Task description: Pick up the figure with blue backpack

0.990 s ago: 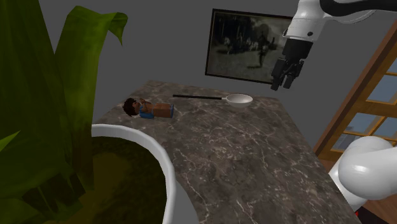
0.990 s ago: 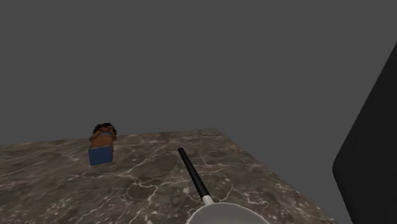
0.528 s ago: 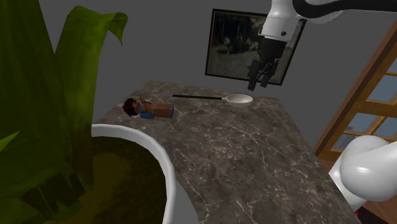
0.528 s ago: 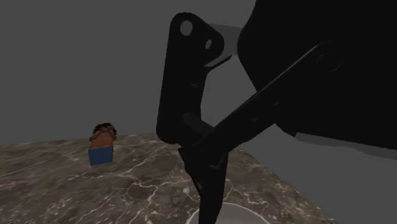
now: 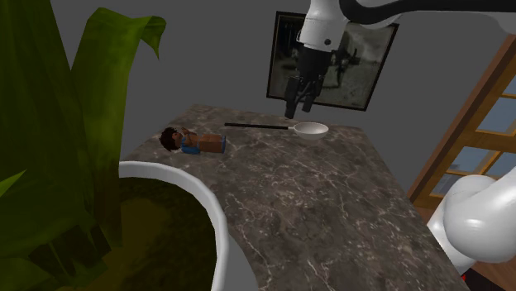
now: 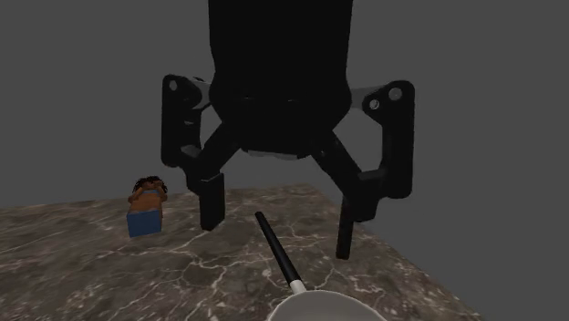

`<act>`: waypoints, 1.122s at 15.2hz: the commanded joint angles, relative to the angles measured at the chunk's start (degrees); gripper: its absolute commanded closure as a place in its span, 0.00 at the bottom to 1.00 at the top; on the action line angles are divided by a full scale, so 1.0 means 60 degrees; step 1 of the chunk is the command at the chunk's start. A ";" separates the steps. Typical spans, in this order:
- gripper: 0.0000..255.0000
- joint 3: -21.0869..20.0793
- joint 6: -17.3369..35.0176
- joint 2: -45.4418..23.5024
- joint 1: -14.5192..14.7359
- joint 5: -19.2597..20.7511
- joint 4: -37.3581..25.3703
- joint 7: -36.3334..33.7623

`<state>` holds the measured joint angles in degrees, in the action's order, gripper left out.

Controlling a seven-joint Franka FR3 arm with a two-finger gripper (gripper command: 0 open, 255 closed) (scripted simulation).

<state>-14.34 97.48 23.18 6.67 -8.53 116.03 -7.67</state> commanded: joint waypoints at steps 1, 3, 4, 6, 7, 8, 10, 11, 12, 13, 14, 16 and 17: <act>0.00 -0.0315 0.0241 -0.0498 0.0122 0.0092 -0.0377 -0.0121; 0.00 -0.0622 0.0410 -0.1037 0.0234 0.0245 -0.0847 -0.0258; 0.00 -0.0776 0.0484 -0.1312 0.0291 0.0340 -0.1093 -0.0333; 0.00 -0.1083 0.0608 -0.1878 0.0410 0.0566 -0.1613 -0.0495; 0.00 -0.1234 0.0658 -0.2169 0.0478 0.0700 -0.1885 -0.0583; 0.00 -0.1382 0.0699 -0.2466 0.0550 0.0846 -0.2167 -0.0675; 0.00 -0.1671 0.0751 -0.3077 0.0714 0.1181 -0.2761 -0.0868; 0.00 -0.1810 0.0761 -0.3393 0.0810 0.1368 -0.3074 -0.0970; 0.00 -0.1945 0.0760 -0.3716 0.0913 0.1568 -0.3398 -0.1073; 0.00 -0.2070 0.0747 -0.4046 0.1032 0.1781 -0.3735 -0.1177; 0.00 -0.2193 0.0721 -0.4383 0.1159 0.2005 -0.4084 -0.1281; 0.00 -0.2401 0.0628 -0.5079 0.1471 0.2484 -0.4827 -0.1481; 0.00 -0.2489 0.0560 -0.5437 0.1651 0.2735 -0.5223 -0.1573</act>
<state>-28.69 101.14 -7.50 15.63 6.45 86.81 -16.61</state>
